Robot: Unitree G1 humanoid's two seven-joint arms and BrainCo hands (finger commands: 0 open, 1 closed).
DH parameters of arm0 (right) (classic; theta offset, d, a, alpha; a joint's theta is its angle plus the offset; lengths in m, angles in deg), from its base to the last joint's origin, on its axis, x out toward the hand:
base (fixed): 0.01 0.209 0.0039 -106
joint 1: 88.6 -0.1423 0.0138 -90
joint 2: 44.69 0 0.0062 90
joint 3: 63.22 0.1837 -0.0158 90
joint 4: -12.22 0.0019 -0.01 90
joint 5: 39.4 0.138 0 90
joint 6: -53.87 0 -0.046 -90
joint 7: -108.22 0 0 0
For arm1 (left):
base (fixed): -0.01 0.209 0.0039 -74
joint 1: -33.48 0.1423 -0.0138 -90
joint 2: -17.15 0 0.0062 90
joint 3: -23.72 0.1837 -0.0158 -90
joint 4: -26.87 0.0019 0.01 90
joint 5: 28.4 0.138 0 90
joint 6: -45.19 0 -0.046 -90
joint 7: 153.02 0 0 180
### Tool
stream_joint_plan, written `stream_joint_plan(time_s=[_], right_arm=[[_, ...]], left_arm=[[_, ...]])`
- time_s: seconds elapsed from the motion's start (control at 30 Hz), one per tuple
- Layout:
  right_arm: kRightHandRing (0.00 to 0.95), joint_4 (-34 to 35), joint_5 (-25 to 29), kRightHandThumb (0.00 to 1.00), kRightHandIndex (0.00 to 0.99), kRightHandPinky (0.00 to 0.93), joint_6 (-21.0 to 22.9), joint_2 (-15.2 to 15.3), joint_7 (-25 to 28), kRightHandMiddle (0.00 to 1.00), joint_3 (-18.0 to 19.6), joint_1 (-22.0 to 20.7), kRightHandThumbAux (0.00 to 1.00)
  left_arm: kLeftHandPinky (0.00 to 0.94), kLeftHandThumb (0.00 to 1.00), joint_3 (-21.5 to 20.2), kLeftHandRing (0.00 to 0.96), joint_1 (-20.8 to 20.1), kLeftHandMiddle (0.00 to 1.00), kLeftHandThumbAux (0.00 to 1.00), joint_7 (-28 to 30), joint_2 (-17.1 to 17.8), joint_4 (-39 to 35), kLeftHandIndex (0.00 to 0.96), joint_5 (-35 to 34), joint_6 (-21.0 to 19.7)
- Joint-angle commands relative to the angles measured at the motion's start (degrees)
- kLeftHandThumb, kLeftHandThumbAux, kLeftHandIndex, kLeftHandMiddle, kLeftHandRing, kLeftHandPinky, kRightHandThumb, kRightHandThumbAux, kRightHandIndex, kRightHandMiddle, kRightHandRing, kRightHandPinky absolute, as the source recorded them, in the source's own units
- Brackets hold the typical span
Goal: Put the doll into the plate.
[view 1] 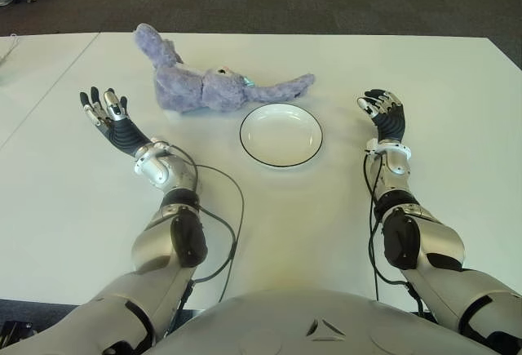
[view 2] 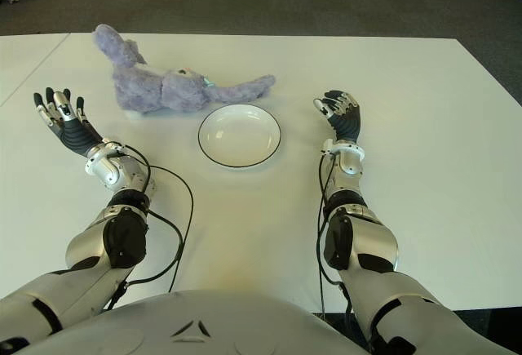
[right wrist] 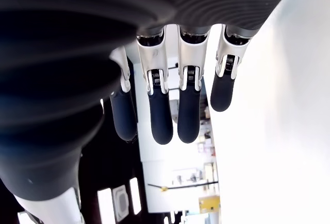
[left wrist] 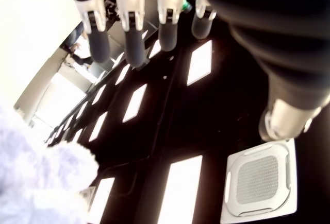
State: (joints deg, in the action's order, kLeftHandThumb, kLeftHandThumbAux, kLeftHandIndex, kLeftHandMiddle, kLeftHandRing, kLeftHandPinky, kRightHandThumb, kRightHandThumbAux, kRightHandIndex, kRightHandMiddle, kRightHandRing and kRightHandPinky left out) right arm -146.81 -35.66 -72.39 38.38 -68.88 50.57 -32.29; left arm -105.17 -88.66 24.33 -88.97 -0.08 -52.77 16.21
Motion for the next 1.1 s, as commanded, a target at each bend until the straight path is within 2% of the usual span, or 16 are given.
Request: stream_joint_plan(time_s=[0.03,0.13,0.2,0.27,0.3,0.37,0.43,0.5,0.57,0.6,0.7,0.97,1.1], right_arm=[[0.326,-7.6,1.8,0.083,0.351,0.242,3.9,-7.0,-0.6,0.344,1.0,13.9,0.800],[0.325,-7.6,1.8,0.086,0.355,0.242,4.0,-7.1,-0.7,0.344,1.0,13.8,0.806],[0.325,-7.6,1.8,0.089,0.353,0.241,4.1,-7.1,-0.8,0.343,1.0,13.7,0.811],[0.326,-7.6,1.8,0.092,0.351,0.245,4.2,-7.2,-0.9,0.342,1.0,13.7,0.812],[0.327,-7.6,1.8,0.092,0.350,0.246,4.2,-7.2,-1.0,0.342,1.0,13.7,0.812],[0.327,-7.7,1.8,0.092,0.342,0.252,4.2,-7.3,-1.1,0.342,1.0,13.6,0.811],[0.327,-7.7,1.8,0.091,0.341,0.253,4.2,-7.3,-1.1,0.342,1.0,13.5,0.811],[0.325,-7.7,1.9,0.089,0.339,0.247,4.2,-7.4,-0.9,0.340,1.1,13.5,0.809],[0.325,-7.7,1.9,0.087,0.339,0.245,4.3,-7.4,-0.8,0.340,1.1,13.4,0.809],[0.329,-7.7,1.9,0.088,0.343,0.260,4.4,-7.4,-0.7,0.340,1.1,13.4,0.810],[0.333,-7.8,1.8,0.092,0.346,0.275,4.7,-7.5,-0.7,0.340,1.1,13.2,0.812],[0.343,-7.7,2.1,0.100,0.345,0.272,4.7,-7.9,-0.8,0.347,1.3,12.9,0.806],[0.348,-7.7,2.2,0.093,0.349,0.271,4.5,-8.1,-0.6,0.352,1.4,12.9,0.801]], left_arm=[[0.239,0.191,-2.7,0.155,12.8,0.059,0.564,-0.1,-6.6,8.3,0.000,-2.0,3.6],[0.231,0.194,-2.1,0.142,11.8,0.040,0.568,-2.5,-5.5,8.8,0.000,-0.1,4.9],[0.201,0.197,1.5,0.122,10.9,0.029,0.561,-11.2,-1.6,9.7,0.000,7.5,5.1],[0.185,0.198,6.3,0.111,10.6,0.028,0.544,-22.4,2.0,9.9,0.000,16.8,3.1],[0.184,0.199,9.8,0.110,10.8,0.028,0.542,-29.4,3.8,9.3,0.000,23.0,0.4],[0.152,0.214,15.2,0.093,11.0,0.027,0.497,-39.0,6.1,8.1,0.000,31.7,-3.7],[0.142,0.219,19.1,0.088,10.9,0.025,0.488,-45.1,7.6,7.2,0.000,37.2,-6.9],[0.093,0.206,23.7,0.057,10.0,0.008,0.474,-50.8,10.0,6.4,0.000,43.0,-11.4],[0.082,0.202,27.1,0.049,8.9,0.004,0.472,-54.8,11.9,5.7,0.000,47.2,-14.9],[0.028,0.172,30.0,0.013,7.6,0.001,0.451,-56.6,14.6,4.7,0.000,51.2,-18.3],[0.001,0.148,35.6,0.000,4.9,0.000,0.435,-59.2,20.0,3.2,0.000,58.2,-24.0],[0.000,0.115,43.3,0.000,2.6,0.000,0.415,-63.9,26.4,5.0,0.000,65.4,-26.7],[0.000,0.115,46.6,0.000,1.8,0.000,0.414,-65.9,27.6,6.1,0.000,67.8,-29.1]])
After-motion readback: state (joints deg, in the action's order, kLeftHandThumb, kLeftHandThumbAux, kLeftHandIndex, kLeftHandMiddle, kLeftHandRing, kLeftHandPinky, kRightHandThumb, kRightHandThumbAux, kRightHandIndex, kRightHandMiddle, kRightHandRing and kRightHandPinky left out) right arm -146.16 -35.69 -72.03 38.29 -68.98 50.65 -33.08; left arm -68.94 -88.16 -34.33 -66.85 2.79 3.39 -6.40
